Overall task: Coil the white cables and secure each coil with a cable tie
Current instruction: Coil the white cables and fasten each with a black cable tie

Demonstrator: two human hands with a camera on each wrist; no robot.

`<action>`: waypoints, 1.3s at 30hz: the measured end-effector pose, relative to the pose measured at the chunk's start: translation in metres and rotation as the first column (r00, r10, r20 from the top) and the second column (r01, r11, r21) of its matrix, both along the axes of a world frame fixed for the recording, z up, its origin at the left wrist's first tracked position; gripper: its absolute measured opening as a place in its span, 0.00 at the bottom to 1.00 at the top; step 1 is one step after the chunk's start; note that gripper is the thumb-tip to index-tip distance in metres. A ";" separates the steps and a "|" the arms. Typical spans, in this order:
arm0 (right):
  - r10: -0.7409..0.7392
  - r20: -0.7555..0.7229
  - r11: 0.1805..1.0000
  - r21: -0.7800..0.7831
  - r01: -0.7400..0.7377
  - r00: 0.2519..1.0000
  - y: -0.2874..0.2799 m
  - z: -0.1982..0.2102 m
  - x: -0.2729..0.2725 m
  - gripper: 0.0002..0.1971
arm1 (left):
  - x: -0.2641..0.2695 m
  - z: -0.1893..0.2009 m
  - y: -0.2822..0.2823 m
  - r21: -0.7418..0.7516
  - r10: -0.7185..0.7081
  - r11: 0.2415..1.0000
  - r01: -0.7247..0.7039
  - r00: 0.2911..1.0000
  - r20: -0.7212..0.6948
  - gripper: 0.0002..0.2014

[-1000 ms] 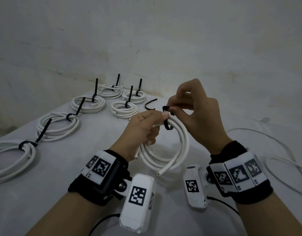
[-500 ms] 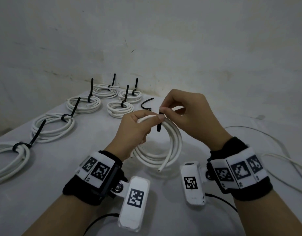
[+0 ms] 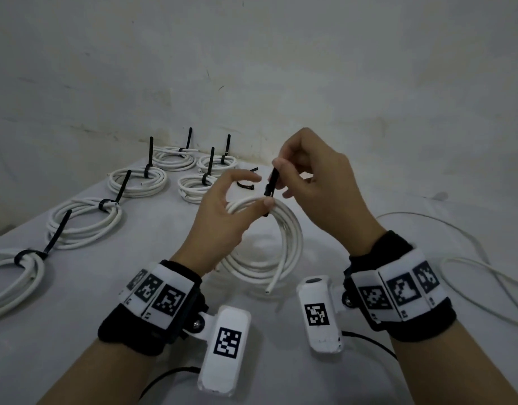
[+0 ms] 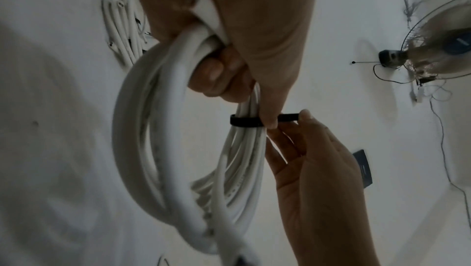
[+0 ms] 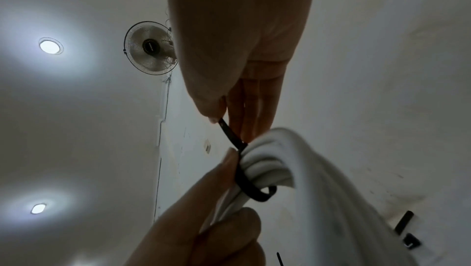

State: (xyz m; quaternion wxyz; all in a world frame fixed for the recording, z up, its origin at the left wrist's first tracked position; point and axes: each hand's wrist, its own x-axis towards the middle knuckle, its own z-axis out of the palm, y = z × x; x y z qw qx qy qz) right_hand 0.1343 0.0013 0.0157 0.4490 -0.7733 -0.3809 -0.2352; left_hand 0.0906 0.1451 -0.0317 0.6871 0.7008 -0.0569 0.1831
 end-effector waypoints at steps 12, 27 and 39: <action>-0.078 -0.013 0.992 0.101 0.079 0.997 -0.001 0.004 0.001 0.14 | -0.006 0.008 -0.006 0.035 -0.067 0.997 0.065 0.994 0.091 0.16; -0.074 -0.132 0.986 0.138 0.092 0.989 0.008 -0.010 0.006 0.16 | 0.000 -0.003 -0.003 -0.048 -0.049 0.998 0.048 0.999 -0.013 0.09; 0.102 -0.303 0.986 0.154 -0.057 0.947 0.004 -0.015 0.015 0.06 | 0.005 -0.003 -0.001 -0.066 0.073 0.995 -0.070 0.996 0.046 0.10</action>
